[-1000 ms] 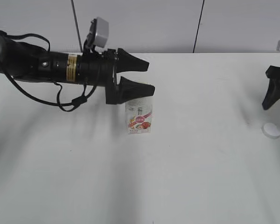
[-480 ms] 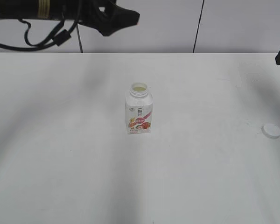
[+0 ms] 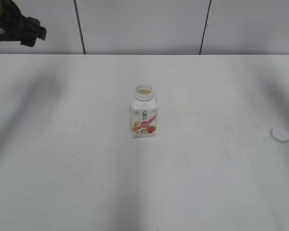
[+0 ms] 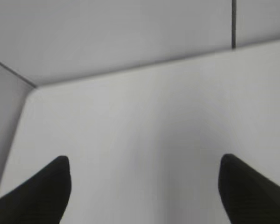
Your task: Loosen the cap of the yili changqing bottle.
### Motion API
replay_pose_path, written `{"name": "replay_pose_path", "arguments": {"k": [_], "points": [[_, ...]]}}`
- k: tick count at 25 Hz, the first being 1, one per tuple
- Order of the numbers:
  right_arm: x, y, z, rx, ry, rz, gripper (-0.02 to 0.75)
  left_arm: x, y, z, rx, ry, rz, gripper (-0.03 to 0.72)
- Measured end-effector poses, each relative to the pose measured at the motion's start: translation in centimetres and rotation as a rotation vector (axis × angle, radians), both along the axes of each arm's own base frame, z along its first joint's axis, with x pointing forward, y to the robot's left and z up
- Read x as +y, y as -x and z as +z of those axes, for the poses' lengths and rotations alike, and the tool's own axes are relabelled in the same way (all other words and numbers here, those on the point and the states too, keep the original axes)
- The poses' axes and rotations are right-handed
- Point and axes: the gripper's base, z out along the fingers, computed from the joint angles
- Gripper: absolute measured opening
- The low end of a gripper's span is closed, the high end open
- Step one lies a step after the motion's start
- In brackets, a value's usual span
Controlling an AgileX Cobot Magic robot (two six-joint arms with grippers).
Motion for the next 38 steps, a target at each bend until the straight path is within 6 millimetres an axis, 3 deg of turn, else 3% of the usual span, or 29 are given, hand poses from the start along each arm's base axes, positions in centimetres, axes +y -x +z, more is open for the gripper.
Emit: {"name": "replay_pose_path", "arguments": {"k": [2, 5, 7, 10, 14, 18, 21, 30, 38], "points": [[0.0, 0.3, 0.6, -0.016, 0.004, 0.0, 0.574, -0.8, 1.0, -0.2, 0.094, 0.089, -0.004, 0.586], [-0.1, 0.8, 1.3, -0.034, 0.03, 0.0, 0.574, -1.9, 3.0, 2.2, 0.17, 0.254, 0.012, 0.586], [-0.2, 1.4, 1.9, -0.047, 0.059, 0.0, 0.574, -1.8, 4.6, 4.1, 0.226, 0.319, 0.054, 0.584], [-0.3, 3.3, 2.7, -0.058, 0.098, -0.001, 0.574, -1.0, 7.1, 5.4, 0.363, 0.329, 0.133, 0.571], [0.2, 7.3, 3.4, -0.069, 0.106, -0.001, 0.574, -0.4, 9.4, 6.4, 0.468, 0.315, 0.166, 0.528], [0.9, 12.3, 2.8, -0.061, 0.105, -0.001, 0.574, 0.1, 12.1, 8.7, 0.413, 0.343, 0.124, 0.465], [1.4, 16.2, 2.5, -0.081, 0.108, -0.002, 0.574, 1.0, 15.3, 9.6, 0.377, 0.352, 0.111, 0.429], [2.7, 26.5, 2.7, -0.289, 0.145, -0.014, 0.574, 4.2, 27.3, 10.0, 0.202, 0.397, 0.06, 0.415], [3.6, 32.8, 1.8, -0.485, 0.173, -0.026, 0.574, 6.0, 34.8, 8.0, 0.044, 0.425, -0.021, 0.347]]}}
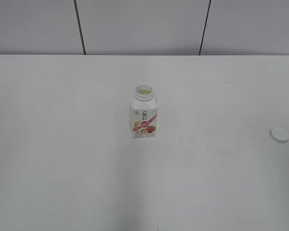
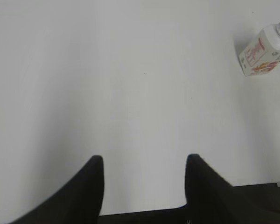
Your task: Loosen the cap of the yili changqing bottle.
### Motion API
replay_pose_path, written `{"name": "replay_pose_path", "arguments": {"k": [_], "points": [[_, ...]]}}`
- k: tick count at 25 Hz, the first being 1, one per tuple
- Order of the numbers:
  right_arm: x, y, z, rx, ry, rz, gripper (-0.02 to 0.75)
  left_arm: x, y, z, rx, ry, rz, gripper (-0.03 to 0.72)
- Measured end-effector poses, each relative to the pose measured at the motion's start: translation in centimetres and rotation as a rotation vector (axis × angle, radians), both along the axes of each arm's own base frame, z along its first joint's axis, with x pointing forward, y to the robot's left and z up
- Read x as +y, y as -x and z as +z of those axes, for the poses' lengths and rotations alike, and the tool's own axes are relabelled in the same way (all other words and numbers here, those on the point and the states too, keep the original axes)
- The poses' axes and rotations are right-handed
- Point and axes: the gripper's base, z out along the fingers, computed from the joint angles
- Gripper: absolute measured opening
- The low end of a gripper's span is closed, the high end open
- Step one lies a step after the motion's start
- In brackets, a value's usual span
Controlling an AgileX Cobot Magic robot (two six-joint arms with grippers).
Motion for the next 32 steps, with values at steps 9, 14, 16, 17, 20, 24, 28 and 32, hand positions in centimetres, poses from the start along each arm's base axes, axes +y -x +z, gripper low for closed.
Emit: {"name": "replay_pose_path", "arguments": {"k": [9, 14, 16, 17, 20, 24, 28, 32], "points": [[0.6, 4.7, -3.4, -0.155, 0.075, 0.042, 0.574, 1.0, 4.5, -4.6, -0.129, -0.011, -0.068, 0.333], [0.8, 6.2, -5.0, -0.227, 0.102, 0.051, 0.574, 1.1, 6.8, -5.2, -0.238, 0.059, -0.098, 0.333], [0.8, 6.0, -5.6, -0.209, 0.103, 0.055, 0.574, 1.0, 7.0, -5.6, -0.242, 0.075, -0.109, 0.333], [0.8, 5.8, -6.0, -0.194, 0.104, 0.063, 0.574, 0.9, 6.8, -5.9, -0.237, 0.073, -0.113, 0.333], [1.0, 5.6, -6.4, -0.183, 0.11, 0.091, 0.574, 0.6, 6.1, -6.8, -0.231, 0.059, -0.134, 0.331], [0.9, 4.8, -6.8, -0.222, 0.103, 0.087, 0.573, 0.4, 5.3, -7.0, -0.279, 0.056, -0.148, 0.331], [0.8, 4.5, -7.0, -0.235, 0.098, 0.077, 0.573, 0.4, 5.2, -7.0, -0.289, 0.052, -0.152, 0.331], [0.7, 4.4, -7.0, -0.236, 0.093, 0.062, 0.573, 0.4, 5.2, -7.0, -0.29, 0.053, -0.153, 0.331]]}}
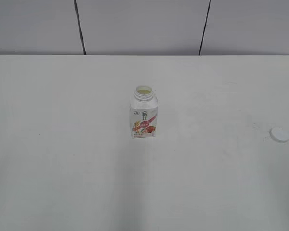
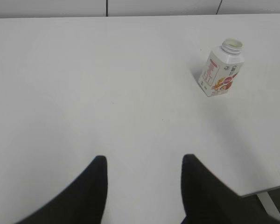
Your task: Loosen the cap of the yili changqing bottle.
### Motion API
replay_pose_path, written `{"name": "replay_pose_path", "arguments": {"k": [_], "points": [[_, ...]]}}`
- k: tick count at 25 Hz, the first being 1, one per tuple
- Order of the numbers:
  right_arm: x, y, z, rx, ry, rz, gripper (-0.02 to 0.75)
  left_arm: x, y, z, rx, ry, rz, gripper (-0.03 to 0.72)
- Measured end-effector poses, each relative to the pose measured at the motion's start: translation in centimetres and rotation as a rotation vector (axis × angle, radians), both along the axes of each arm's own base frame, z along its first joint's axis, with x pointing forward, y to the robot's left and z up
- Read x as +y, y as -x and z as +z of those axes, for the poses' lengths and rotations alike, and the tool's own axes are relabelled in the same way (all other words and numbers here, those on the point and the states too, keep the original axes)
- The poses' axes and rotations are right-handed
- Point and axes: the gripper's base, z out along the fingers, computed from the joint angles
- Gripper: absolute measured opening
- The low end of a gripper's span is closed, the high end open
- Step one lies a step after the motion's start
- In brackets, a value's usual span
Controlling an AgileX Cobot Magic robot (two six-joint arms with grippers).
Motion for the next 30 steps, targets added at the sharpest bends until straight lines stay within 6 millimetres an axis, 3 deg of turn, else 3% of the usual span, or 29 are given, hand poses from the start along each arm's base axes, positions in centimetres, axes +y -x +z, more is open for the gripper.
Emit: {"name": "replay_pose_path", "arguments": {"k": [15, 30], "points": [[-0.64, 0.02, -0.02, -0.001, 0.053, -0.017, 0.573, -0.07, 0.08, -0.03, 0.0, -0.009, 0.173, 0.309], [-0.65, 0.04, -0.02, -0.002, 0.052, 0.002, 0.573, -0.07, 0.07, -0.06, 0.001, -0.01, 0.175, 0.309]]}}
